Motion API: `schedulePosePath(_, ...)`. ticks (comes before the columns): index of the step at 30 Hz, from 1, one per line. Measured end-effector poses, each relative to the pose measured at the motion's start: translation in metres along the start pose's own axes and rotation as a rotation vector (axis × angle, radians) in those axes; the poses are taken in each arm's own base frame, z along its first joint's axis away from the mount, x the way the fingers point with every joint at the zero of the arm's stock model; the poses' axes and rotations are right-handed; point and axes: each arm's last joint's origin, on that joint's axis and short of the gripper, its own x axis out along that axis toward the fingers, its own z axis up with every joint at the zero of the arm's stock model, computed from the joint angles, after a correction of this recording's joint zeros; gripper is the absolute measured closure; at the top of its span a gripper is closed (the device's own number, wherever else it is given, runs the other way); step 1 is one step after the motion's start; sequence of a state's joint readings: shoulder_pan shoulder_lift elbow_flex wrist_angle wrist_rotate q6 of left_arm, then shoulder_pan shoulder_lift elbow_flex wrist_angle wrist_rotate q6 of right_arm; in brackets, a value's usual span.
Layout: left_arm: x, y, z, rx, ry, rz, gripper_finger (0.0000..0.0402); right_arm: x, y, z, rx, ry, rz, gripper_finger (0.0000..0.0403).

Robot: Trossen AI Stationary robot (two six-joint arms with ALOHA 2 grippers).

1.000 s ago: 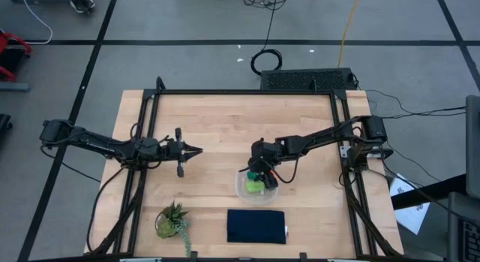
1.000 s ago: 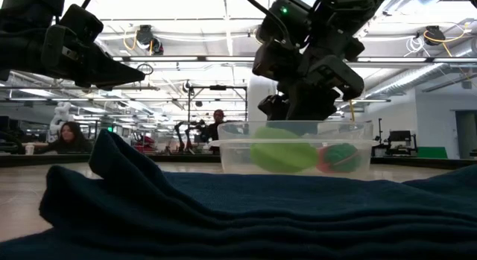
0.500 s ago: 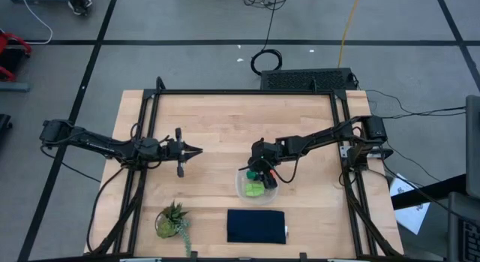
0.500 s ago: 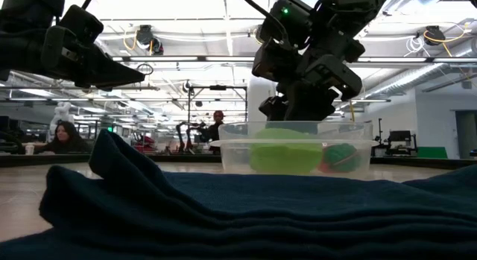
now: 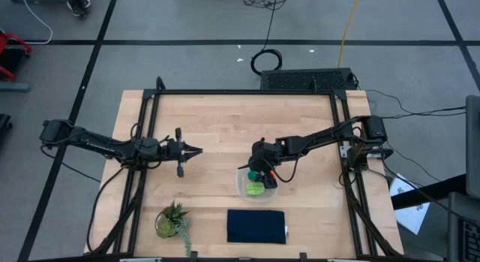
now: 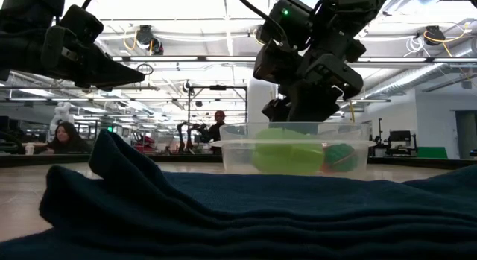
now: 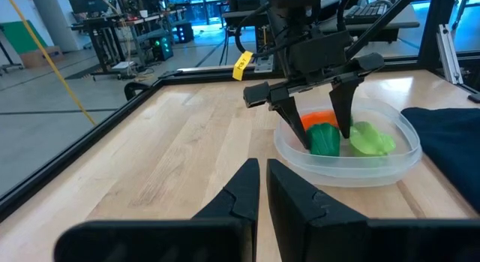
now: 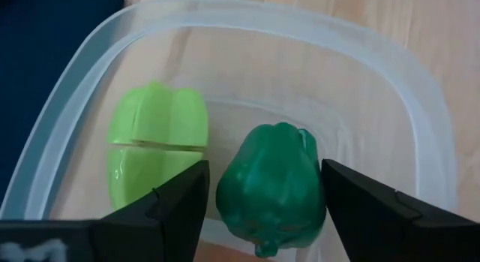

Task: Pick and placing Produce into tupperware
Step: Put the green bell pepper into the transparent bin, then return to Home Position

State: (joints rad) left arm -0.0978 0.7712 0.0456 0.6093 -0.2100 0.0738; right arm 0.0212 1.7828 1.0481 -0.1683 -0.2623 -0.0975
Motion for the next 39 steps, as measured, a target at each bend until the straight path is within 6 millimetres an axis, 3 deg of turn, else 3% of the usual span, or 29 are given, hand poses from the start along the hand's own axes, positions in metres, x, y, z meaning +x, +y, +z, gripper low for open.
schedulePosePath(9, 0.0, 0.0, 0.0, 0.0, 0.0, 0.0, 0.0371, -0.004, 0.001, 0.002, -0.002, -0.008, -0.001, 0.0154)
schedulePosePath(23, 0.0, 0.0, 0.0, 0.0, -0.001, 0.0, 0.0371, -0.036, 0.007, 0.015, -0.02, -0.101, -0.051, 0.0161)
schedulePosePath(27, 0.0, 0.0, 0.0, 0.0, -0.001, 0.0, 0.0371, -0.036, 0.008, 0.015, -0.02, -0.1, -0.037, 0.0214)
schedulePosePath(35, 0.0, 0.0, 0.001, 0.012, -0.014, -0.008, 0.0371, -0.036, 0.008, 0.015, -0.047, -0.099, -0.036, 0.0387)
schedulePosePath(39, -0.001, -0.002, 0.006, 0.06, -0.059, -0.018, 0.0371, -0.039, 0.009, 0.014, -0.043, -0.092, -0.034, 0.0393)
